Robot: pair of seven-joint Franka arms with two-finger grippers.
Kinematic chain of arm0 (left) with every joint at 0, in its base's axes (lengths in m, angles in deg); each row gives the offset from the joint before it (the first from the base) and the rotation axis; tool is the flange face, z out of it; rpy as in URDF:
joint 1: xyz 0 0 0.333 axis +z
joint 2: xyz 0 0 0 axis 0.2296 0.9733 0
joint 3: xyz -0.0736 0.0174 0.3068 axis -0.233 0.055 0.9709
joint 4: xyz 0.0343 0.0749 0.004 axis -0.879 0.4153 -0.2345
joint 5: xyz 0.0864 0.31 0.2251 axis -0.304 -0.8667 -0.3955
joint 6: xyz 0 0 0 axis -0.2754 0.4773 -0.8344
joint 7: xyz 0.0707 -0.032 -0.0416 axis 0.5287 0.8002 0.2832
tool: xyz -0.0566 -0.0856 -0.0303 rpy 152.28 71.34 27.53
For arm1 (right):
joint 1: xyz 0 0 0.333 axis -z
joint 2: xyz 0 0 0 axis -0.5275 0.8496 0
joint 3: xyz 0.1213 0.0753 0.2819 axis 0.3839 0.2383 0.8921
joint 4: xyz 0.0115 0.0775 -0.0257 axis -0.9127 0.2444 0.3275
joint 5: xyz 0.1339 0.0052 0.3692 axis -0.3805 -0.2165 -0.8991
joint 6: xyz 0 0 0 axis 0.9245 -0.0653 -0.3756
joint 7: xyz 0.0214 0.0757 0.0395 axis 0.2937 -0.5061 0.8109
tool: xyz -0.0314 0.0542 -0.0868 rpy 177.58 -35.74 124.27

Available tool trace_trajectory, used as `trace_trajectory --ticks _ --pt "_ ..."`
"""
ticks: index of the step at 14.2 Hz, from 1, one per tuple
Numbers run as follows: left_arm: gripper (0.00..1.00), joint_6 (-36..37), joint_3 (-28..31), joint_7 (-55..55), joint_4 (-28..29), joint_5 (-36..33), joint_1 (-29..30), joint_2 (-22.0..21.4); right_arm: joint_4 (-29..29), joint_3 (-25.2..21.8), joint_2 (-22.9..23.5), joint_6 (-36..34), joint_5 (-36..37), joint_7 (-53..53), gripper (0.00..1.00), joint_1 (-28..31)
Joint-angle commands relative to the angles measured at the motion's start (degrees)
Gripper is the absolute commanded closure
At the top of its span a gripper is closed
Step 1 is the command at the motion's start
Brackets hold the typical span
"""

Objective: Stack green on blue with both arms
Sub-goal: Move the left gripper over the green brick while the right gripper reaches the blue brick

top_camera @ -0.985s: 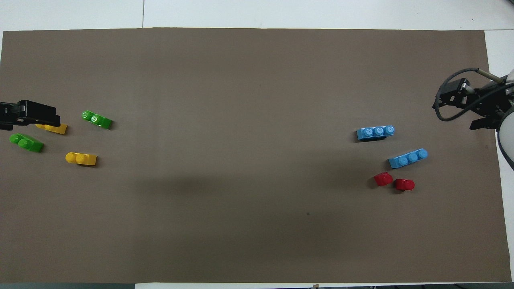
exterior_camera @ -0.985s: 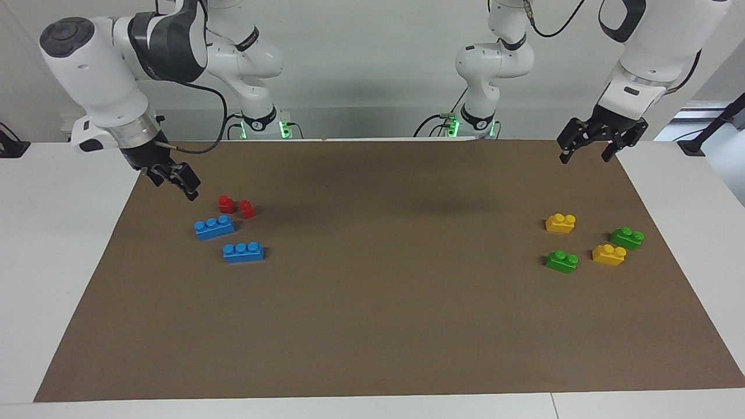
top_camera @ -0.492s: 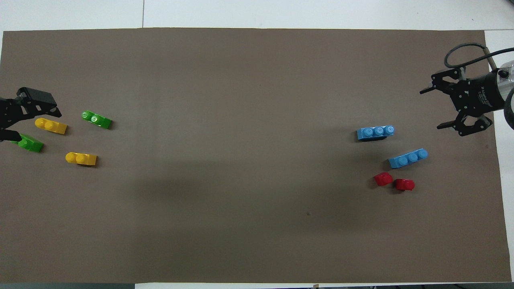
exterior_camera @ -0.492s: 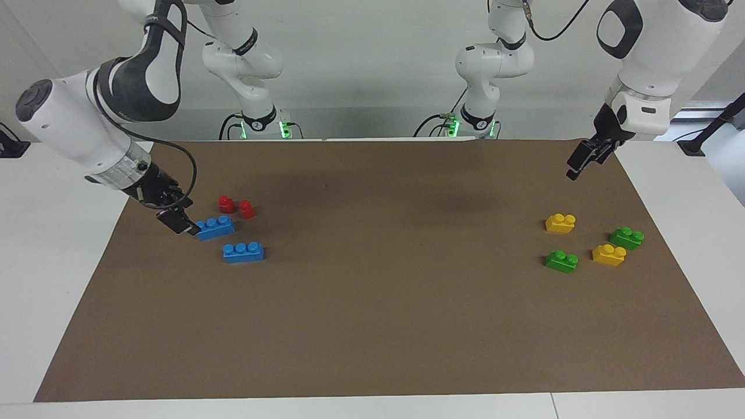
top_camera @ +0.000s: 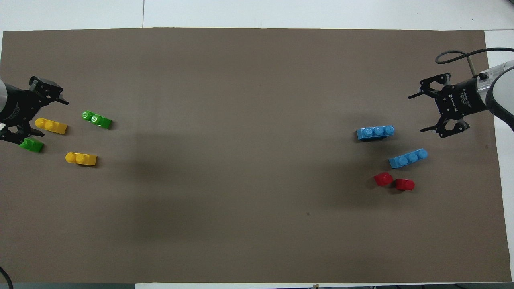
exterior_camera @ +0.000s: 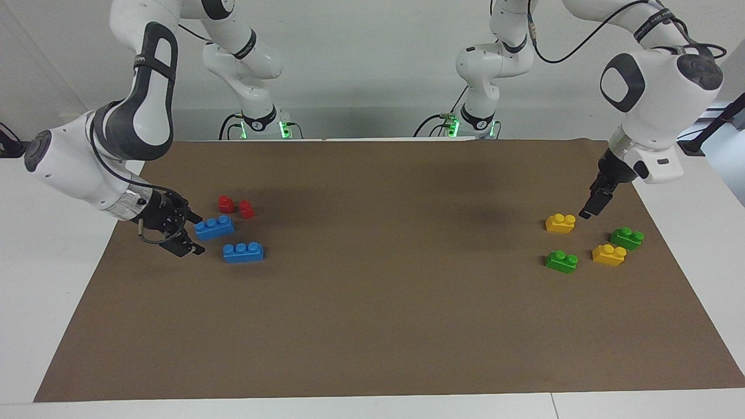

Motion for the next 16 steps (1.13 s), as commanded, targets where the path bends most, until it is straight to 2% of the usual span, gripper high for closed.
trace_trajectory --ticks 1,4,9,16 --pt "0.00 -3.78 -0.14 4.82 -0.59 0.92 1.14 3.75 0.22 0.58 2.04 -0.08 -4.09 -3.42 0.03 2.35" --pt "0.00 -7.04 -0.14 5.71 -1.21 0.92 1.94 7.80 0.31 0.58 3.54 0.62 -4.89 -7.39 0.03 2.00" --pt "0.00 -11.52 -0.14 11.85 -3.14 0.92 1.94 14.39 4.09 0.58 3.01 2.46 -4.89 -7.04 0.02 0.85" --pt "0.00 -17.32 -0.14 14.85 -1.13 0.65 1.59 17.74 7.60 0.67 2.92 5.89 -4.98 -3.70 0.02 -0.20"
